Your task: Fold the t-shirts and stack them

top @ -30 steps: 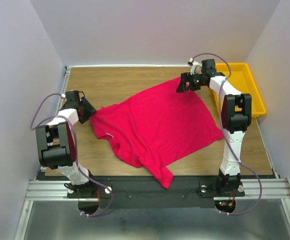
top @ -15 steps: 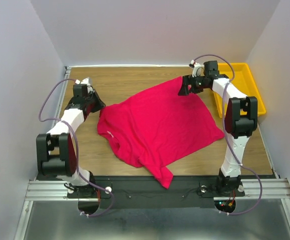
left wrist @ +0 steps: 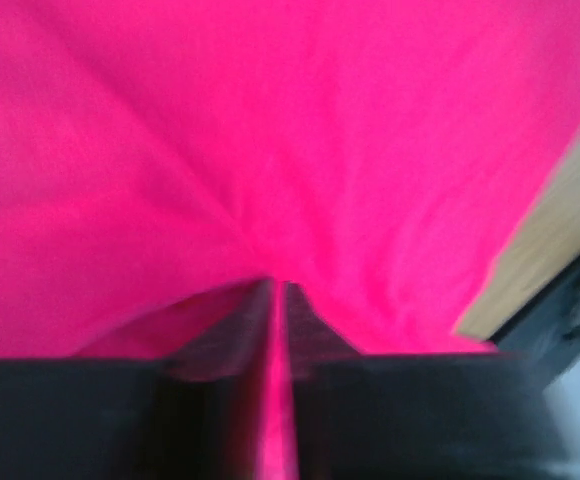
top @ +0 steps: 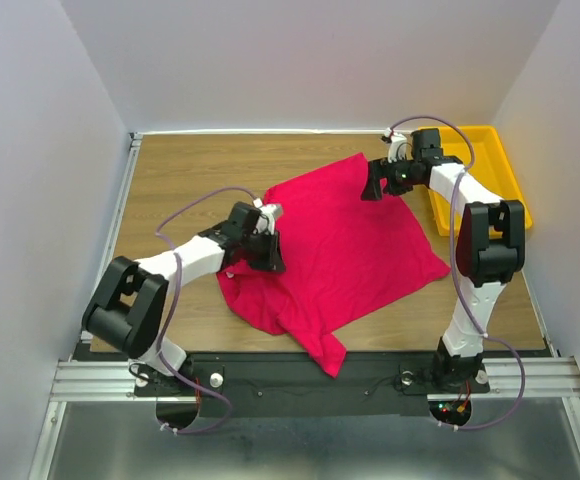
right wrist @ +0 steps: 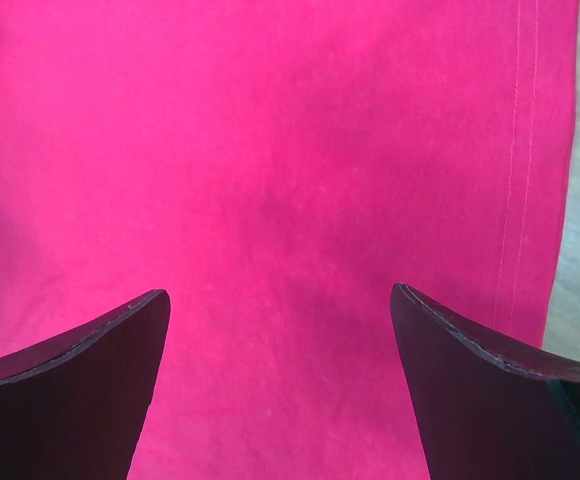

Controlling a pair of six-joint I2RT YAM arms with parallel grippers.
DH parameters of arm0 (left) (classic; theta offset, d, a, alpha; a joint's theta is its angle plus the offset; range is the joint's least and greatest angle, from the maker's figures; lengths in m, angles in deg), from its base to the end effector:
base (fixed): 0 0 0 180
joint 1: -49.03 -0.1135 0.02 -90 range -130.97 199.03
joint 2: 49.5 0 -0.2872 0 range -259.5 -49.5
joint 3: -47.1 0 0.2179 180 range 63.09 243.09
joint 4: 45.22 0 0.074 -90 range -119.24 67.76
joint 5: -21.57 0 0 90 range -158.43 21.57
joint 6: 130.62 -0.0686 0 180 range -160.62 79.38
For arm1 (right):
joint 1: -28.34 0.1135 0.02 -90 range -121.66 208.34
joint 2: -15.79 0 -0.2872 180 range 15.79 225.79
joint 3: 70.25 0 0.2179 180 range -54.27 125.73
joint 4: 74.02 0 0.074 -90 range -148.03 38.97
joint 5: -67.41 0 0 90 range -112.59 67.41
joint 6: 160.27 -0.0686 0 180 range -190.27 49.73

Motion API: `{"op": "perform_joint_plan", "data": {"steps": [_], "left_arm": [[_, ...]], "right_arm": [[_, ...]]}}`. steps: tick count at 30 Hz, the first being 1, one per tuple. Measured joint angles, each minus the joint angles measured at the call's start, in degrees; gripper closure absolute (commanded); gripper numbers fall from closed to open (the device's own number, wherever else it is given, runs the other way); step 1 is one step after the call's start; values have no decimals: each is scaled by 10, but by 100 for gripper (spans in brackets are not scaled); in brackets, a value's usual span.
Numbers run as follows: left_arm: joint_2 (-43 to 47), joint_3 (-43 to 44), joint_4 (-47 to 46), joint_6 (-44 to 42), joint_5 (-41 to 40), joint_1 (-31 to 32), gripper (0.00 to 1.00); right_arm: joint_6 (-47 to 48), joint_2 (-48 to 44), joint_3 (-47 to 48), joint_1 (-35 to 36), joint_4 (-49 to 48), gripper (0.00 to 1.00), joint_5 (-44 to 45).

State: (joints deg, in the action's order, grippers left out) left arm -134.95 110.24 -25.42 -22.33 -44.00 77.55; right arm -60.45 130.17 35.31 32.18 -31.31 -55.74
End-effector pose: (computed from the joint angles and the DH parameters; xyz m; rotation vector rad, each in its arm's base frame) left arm 0.2501 -0.1682 0.2256 0.4412 2.3564 -0.8950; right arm 0.4322 0.0666 0.2388 -0.5257 2.3216 0.6606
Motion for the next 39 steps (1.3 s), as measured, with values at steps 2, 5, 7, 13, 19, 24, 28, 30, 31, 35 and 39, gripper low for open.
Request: {"op": "perform_joint_plan", "data": {"steps": [2, 5, 7, 13, 19, 24, 28, 30, 31, 35, 39], "left_arm": [[-15, -7, 23, 7, -32, 25, 42], [17, -8, 56, 23, -107, 33, 32], [77, -6, 68, 45, -167, 21, 32], [196, 5, 52, 118, -216, -74, 33], [189, -95, 30, 185, -172, -179, 34], [150, -123, 26, 221, -141, -216, 35], [132, -123, 6, 232, -134, -219, 36], [120, -123, -4, 236, -131, -219, 37], [113, -123, -9, 238, -130, -219, 37], [94, -123, -21, 242, -125, -220, 40], [87, -123, -30, 243, -126, -222, 44]], "right_arm": [[3, -1, -6, -2, 3, 2, 4], [7, -5, -12, -5, 2, 2, 7], [9, -9, -15, -5, 3, 2, 8], [9, -12, -15, -5, 1, 2, 8], [9, -12, -15, -5, 1, 2, 7], [9, -12, -22, -5, -2, 2, 3], [9, -12, -31, -5, -2, 2, 0], [9, -12, -33, -5, -2, 2, -1], [9, -12, -34, -5, -1, 2, -1], [9, -12, -34, -5, -2, 2, -2], [9, -12, -34, -5, -2, 2, -3]]}}
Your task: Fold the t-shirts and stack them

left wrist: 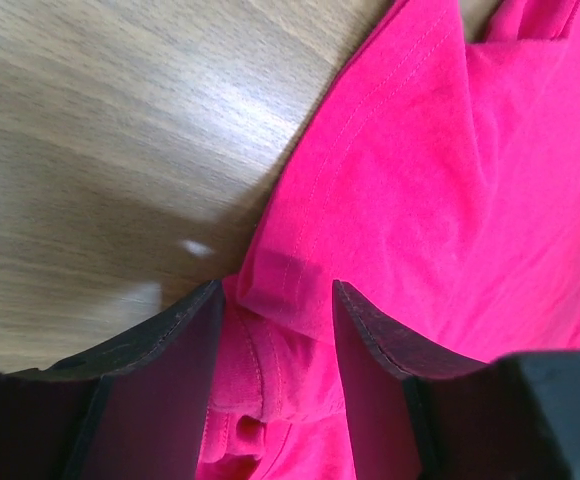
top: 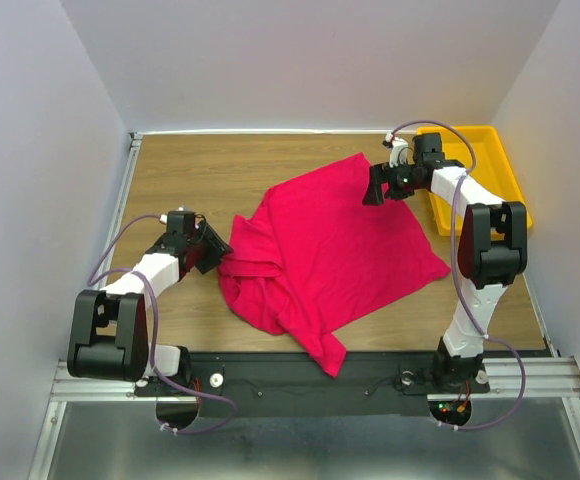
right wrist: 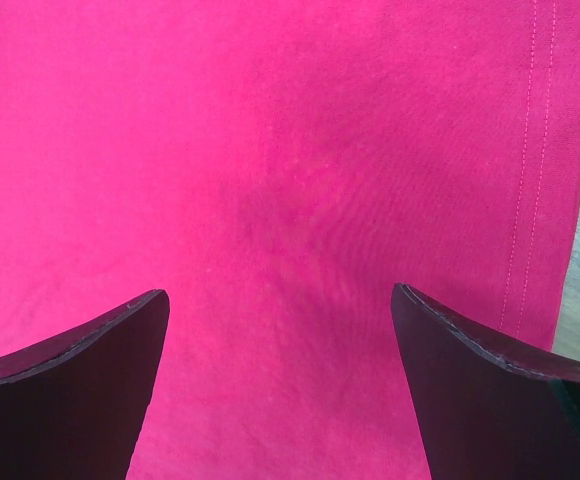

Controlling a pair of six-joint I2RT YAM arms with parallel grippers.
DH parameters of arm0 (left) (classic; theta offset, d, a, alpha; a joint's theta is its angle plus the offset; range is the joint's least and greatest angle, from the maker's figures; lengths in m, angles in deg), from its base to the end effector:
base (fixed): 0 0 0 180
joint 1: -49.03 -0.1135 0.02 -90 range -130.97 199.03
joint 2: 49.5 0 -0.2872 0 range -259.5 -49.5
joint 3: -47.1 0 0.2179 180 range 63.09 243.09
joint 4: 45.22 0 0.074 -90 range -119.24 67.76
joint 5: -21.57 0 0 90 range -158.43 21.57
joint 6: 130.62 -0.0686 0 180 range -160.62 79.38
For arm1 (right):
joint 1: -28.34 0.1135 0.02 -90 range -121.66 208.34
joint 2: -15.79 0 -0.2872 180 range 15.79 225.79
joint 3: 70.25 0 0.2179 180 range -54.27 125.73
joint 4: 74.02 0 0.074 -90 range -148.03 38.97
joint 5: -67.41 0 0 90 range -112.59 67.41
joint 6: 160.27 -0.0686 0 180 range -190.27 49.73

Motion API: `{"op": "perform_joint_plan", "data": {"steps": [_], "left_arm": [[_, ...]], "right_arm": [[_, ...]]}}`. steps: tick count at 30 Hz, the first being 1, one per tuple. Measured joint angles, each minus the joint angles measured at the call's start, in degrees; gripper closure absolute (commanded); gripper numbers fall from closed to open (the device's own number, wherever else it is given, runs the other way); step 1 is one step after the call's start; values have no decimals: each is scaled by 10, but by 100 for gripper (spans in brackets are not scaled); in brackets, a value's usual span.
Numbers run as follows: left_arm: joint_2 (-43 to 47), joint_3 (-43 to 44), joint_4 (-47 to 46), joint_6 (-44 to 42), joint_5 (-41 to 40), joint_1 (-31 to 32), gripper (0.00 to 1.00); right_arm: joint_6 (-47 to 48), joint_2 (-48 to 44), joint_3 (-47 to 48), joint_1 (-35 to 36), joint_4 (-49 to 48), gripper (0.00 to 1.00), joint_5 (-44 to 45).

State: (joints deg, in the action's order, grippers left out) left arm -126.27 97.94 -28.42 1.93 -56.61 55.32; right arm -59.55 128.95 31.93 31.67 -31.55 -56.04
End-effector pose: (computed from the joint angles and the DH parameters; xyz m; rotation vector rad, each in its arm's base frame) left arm 0.2508 -0.0418 0.2020 -0.6409 2.3053 -0.6577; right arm 0.4221 0.0624 0.2306 -0.5284 2.3464 0.6668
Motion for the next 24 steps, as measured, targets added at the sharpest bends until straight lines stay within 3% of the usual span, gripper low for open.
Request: {"op": "perform_joint_plan", "data": {"steps": [13, 17, 18, 20, 24], "left_arm": [[-26, 21, -14, -8, -13, 0, 53], [-30, 21, -15, -12, -13, -2, 72], [-30, 21, -16, -12, -13, -3, 83], [-30, 21, -18, -15, -13, -4, 96], [-30, 23, -21, -20, -15, -4, 100]], "right_arm": [[0, 0, 0, 0, 0, 2, -2], [0, 0, 0, 0, 0, 2, -2], [0, 0, 0, 0, 0, 2, -2], [0, 0, 0, 0, 0, 2, -2], [0, 3, 7, 0, 2, 2, -2]]}}
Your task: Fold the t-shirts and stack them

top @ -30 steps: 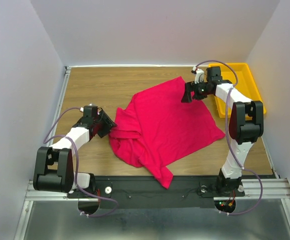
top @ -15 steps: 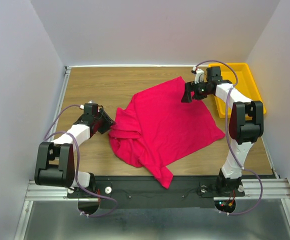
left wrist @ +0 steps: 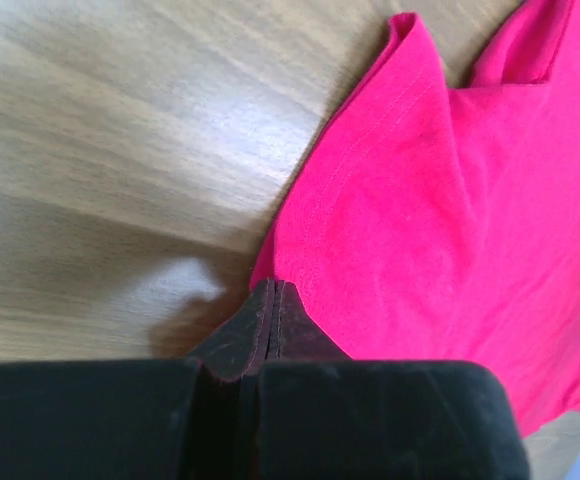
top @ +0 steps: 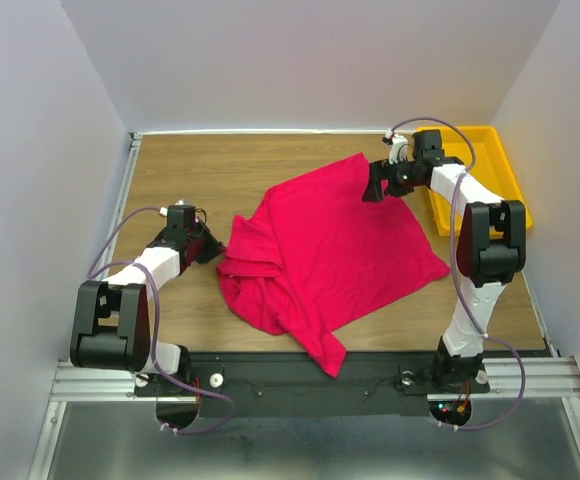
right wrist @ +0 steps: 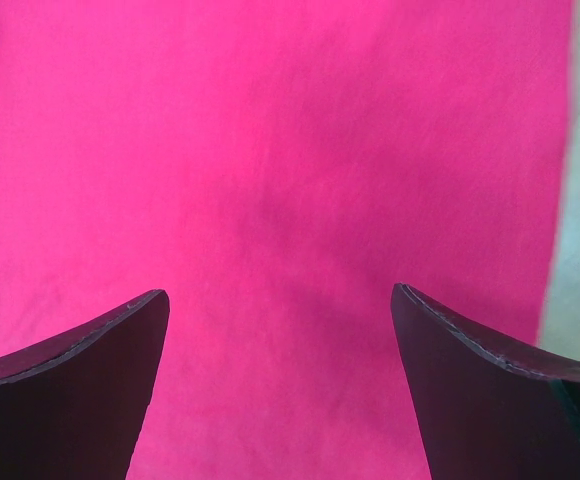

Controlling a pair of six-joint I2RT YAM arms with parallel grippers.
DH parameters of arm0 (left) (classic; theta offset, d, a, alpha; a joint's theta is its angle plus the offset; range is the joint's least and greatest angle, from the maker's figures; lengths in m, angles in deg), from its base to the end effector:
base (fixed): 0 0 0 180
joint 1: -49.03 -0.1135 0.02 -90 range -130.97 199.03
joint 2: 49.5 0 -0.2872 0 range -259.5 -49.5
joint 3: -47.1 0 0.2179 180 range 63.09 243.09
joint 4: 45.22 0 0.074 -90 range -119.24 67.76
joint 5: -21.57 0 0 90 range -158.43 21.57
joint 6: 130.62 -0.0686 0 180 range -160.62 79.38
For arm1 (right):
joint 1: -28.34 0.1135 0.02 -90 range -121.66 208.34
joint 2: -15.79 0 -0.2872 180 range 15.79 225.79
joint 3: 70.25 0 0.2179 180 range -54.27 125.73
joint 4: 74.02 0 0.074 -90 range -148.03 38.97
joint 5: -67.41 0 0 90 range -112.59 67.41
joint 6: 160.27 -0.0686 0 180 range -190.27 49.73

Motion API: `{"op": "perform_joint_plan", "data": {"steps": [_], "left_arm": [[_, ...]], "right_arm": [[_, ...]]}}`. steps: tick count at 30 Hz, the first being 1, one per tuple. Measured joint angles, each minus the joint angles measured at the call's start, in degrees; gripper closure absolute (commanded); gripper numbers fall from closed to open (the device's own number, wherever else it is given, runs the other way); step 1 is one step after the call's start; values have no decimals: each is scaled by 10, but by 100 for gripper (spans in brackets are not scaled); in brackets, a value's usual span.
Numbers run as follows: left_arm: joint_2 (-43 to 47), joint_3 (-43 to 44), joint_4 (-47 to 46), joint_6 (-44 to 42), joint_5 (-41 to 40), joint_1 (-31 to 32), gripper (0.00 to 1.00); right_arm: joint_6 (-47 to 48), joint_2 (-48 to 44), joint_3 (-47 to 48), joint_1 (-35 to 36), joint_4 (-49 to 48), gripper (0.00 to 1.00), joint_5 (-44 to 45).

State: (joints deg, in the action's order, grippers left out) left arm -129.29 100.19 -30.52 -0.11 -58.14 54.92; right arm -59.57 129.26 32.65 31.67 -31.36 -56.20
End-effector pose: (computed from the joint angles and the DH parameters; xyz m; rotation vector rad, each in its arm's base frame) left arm 0.2672 -0.0399 0.2047 -0.6100 2.2793 -0.6144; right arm 0.4242 0.0627 0.2319 -0.5298 2.3417 0.6690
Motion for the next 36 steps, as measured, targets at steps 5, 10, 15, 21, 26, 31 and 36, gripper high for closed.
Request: {"op": "perform_joint_plan", "data": {"steps": [5, 10, 15, 21, 26, 31, 36], "left_arm": [[6, 15, -2, -24, -19, 0, 100], [42, 16, -2, -50, -47, 0, 100], [72, 19, -2, -70, -64, -2, 100], [81, 27, -2, -88, -74, -4, 100], [81, 28, -1, -92, -74, -5, 100], [81, 28, 2, -92, -73, -5, 100], [81, 28, 5, -91, -71, -5, 100]], "right_arm": [[-26, 60, 111, 0, 1, 3, 15], [-93, 179, 284, 0, -14, 15, 79], [-156, 292, 414, 0, -13, 20, 107], [-209, 362, 473, 0, -22, 24, 118], [-232, 377, 490, 1, -48, 30, 123], [-247, 403, 510, 4, -77, 34, 122], [-255, 416, 522, 6, -94, 41, 118]]}}
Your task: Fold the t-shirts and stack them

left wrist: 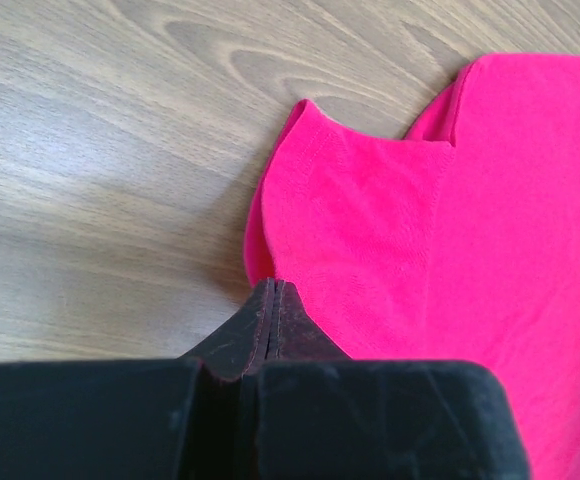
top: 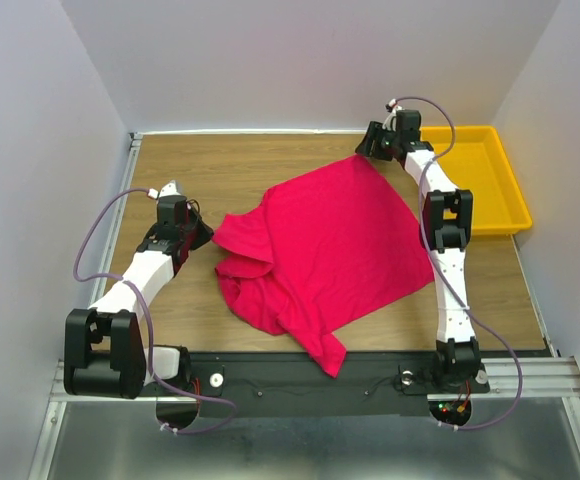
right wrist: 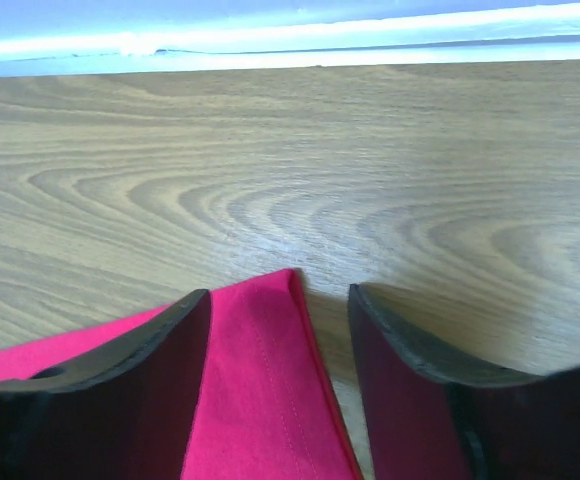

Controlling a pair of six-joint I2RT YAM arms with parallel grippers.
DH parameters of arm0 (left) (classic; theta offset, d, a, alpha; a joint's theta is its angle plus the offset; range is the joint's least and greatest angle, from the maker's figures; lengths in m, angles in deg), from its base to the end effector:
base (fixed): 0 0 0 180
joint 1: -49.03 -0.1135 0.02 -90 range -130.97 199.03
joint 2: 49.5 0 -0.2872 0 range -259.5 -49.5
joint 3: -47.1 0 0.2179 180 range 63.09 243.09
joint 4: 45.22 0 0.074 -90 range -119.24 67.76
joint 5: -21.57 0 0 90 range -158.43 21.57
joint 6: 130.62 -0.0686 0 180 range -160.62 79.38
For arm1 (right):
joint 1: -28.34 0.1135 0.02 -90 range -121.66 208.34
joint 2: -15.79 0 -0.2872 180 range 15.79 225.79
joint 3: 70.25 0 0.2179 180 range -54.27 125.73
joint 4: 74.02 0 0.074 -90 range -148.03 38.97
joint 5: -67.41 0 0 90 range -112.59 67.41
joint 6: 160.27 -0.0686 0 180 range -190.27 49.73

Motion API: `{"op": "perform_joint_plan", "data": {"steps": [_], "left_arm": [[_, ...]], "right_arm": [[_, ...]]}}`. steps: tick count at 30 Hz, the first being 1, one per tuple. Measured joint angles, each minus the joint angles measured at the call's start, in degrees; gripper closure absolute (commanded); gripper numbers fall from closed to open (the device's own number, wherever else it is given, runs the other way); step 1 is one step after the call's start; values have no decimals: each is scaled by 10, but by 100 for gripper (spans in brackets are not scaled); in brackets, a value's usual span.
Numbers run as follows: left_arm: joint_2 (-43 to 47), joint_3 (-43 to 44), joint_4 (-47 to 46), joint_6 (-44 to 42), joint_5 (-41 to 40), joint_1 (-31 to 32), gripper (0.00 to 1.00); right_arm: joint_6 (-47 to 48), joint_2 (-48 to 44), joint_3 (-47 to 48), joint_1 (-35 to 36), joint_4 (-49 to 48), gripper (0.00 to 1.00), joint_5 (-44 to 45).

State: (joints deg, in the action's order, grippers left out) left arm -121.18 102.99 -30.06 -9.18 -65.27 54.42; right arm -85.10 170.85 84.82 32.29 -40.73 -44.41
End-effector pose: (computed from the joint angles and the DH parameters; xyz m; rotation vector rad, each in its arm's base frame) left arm 0.2601 -0.0283 0.2536 -0.4500 2.0937 -0.4391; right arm 0.6102 0.0677 0.1591 -0.0189 2.1645 0.5990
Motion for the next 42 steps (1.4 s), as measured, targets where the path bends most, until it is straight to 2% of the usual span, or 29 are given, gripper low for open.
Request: {"op": "perform_joint_plan", "data": {"steps": [5, 10, 12, 15, 16, 20, 25, 31, 34, 38, 42], "left_arm": [[0, 0, 2, 1, 2, 0, 100], [0, 0, 2, 1, 2, 0, 100], [0, 0, 2, 1, 2, 0, 100], [0, 0, 2, 1, 3, 0, 100], [0, 0, 2, 1, 3, 0, 100], [0, 0, 3, -1, 3, -3, 100], [0, 19, 18, -10, -3, -10, 100], [7, 103, 40, -51, -28, -21, 100], [30, 145, 37, -85, -40, -22, 100], [81, 200, 14, -140, -51, -22, 100], [143, 217, -41, -193, -47, -22, 100]], "right_arm": [[-1, 5, 2, 3, -6, 53, -13], [6, 6, -9, 6, -16, 59, -22], [11, 5, -16, 6, -26, 70, -27], [19, 4, -20, 5, -28, 78, -27], [21, 4, -20, 5, -27, 85, -27], [27, 4, -20, 5, -21, 99, -26], [29, 4, -19, 5, -18, 100, -26], [28, -21, -23, -7, 21, 100, -72], [30, -68, -44, -18, 35, 99, -116], [41, -178, -89, -33, 44, 99, -176], [63, -305, -115, -49, 46, 99, -218]]}}
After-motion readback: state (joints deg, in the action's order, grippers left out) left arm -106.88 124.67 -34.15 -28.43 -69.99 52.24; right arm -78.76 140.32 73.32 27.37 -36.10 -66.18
